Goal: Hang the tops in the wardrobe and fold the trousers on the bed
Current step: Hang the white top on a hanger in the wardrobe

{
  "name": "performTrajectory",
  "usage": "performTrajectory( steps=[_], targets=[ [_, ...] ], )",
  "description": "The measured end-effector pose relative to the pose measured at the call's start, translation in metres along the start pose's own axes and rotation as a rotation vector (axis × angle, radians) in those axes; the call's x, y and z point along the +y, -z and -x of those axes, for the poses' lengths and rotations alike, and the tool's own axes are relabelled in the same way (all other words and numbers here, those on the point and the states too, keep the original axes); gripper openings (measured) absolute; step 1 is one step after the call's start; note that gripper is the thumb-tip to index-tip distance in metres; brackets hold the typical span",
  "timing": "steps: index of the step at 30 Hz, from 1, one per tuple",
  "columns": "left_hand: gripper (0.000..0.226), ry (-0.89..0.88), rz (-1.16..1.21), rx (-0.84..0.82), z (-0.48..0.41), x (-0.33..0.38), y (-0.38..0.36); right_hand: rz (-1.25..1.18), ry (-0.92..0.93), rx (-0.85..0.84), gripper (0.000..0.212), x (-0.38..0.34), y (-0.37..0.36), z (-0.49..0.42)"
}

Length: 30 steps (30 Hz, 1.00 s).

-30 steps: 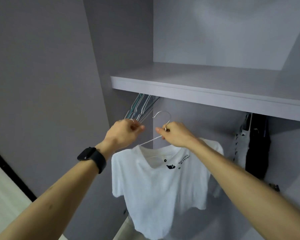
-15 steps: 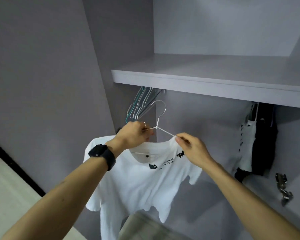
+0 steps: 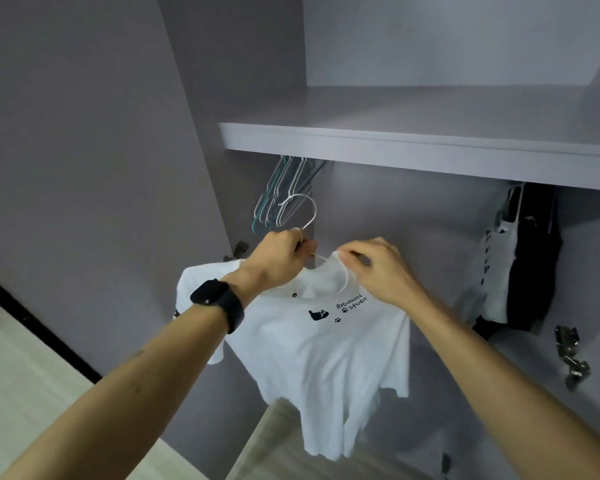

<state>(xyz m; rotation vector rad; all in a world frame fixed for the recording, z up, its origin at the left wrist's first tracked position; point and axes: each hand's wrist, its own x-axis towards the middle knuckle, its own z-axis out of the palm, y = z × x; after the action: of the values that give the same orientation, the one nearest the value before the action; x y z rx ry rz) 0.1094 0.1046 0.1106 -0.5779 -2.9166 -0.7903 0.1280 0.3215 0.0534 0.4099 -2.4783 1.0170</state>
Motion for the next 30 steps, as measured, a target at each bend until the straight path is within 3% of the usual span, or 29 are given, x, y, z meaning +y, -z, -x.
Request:
performTrajectory(
  steps=[5,9,14,20,22,25,30],
  targets=[
    [0.031,0.053,0.005,0.025,-0.004,-0.011,0.004,-0.143,-0.268,0.001,0.023,0.005,0.009,-0.003],
    [0.033,0.074,0.053,0.093,-0.006,-0.021,0.014,0.035,-0.342,-0.241,0.015,0.040,0.021,0.027],
    [0.031,0.074,-0.014,0.053,-0.010,-0.025,0.017,0.130,-0.413,-0.197,0.011,0.068,0.028,0.047],
    [0.032,0.040,0.059,0.071,-0.013,-0.019,0.010,0.105,-0.262,0.162,0.032,0.055,0.022,0.047],
    [0.029,0.013,0.076,0.049,-0.018,-0.012,0.005,0.100,-0.187,0.154,0.032,0.045,0.013,0.047],
    [0.030,-0.042,0.109,0.035,-0.027,-0.004,-0.006,0.254,-0.097,0.108,0.013,0.042,0.010,0.047],
    [0.024,-0.126,0.139,-0.019,-0.039,-0.004,-0.028,0.275,-0.178,-0.011,0.008,0.044,0.015,0.054]
  ],
)
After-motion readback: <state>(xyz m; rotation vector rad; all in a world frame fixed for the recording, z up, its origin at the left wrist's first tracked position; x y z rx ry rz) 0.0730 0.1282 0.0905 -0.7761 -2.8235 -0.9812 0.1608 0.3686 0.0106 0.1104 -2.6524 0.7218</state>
